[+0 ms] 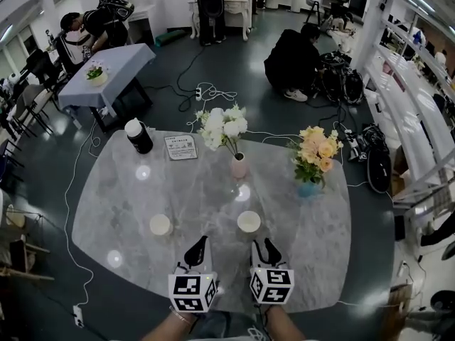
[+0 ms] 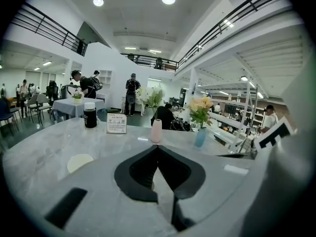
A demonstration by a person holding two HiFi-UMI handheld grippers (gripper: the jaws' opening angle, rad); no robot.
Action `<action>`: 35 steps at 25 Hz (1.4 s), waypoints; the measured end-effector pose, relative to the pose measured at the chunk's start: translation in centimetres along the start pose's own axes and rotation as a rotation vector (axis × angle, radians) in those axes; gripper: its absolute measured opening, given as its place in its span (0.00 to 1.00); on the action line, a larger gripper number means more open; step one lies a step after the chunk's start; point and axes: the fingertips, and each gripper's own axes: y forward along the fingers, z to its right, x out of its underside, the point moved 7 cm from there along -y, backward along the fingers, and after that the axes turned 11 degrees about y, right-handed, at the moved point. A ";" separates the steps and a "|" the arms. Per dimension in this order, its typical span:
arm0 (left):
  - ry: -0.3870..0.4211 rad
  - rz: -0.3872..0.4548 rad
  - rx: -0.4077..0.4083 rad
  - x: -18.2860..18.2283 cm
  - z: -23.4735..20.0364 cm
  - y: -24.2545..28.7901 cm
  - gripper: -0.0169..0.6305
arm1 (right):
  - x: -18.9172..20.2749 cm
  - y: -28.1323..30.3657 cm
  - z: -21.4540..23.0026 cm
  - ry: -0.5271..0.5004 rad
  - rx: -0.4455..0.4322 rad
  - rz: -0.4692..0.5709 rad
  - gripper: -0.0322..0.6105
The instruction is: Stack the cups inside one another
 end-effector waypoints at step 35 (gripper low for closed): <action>-0.038 -0.081 -0.021 0.3 -2.6 4.7 0.02 | 2.1 10.0 1.2 -0.043 -0.044 -0.099 0.43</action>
